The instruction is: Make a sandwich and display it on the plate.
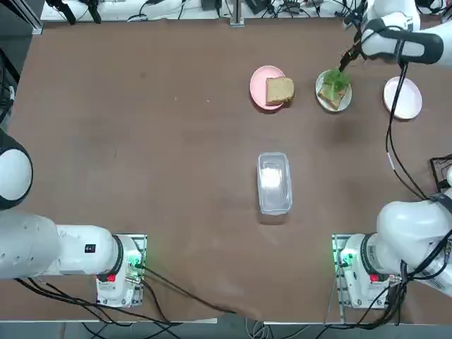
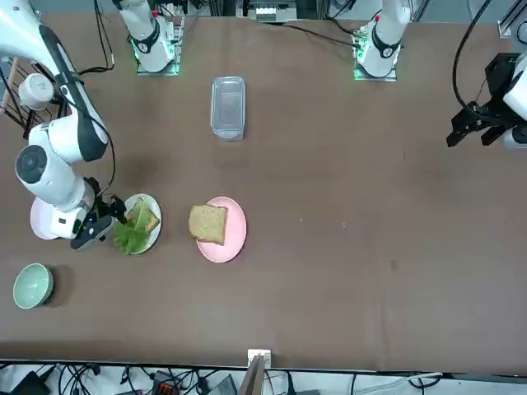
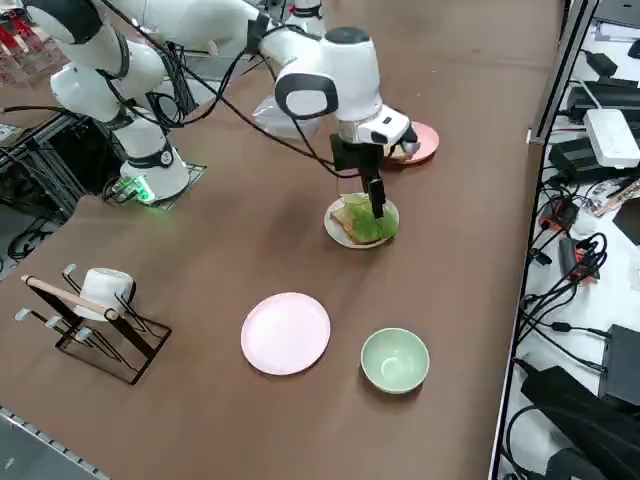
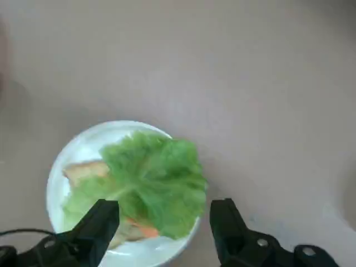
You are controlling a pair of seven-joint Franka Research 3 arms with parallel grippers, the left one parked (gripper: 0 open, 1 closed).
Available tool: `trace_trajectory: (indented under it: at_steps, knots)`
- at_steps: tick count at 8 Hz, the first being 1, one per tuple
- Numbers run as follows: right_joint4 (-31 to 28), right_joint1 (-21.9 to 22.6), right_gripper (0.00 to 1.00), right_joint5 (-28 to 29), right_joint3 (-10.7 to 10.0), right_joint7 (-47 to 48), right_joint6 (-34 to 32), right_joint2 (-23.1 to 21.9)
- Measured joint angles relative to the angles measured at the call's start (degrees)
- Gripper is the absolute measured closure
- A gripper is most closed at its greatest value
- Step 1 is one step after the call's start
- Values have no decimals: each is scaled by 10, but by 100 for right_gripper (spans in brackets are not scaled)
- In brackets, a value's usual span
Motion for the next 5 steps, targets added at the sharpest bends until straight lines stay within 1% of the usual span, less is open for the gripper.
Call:
trace_trajectory:
  at_steps: [1, 2, 3, 5]
  knots:
    - [12, 16, 0, 47, 5, 10, -6, 3]
    - [20, 39, 0, 78, 6, 32, -8, 10]
    - [26, 65, 0, 90, 6, 72, -9, 21]
    - [28, 105, 0, 93, 6, 170, -10, 45]
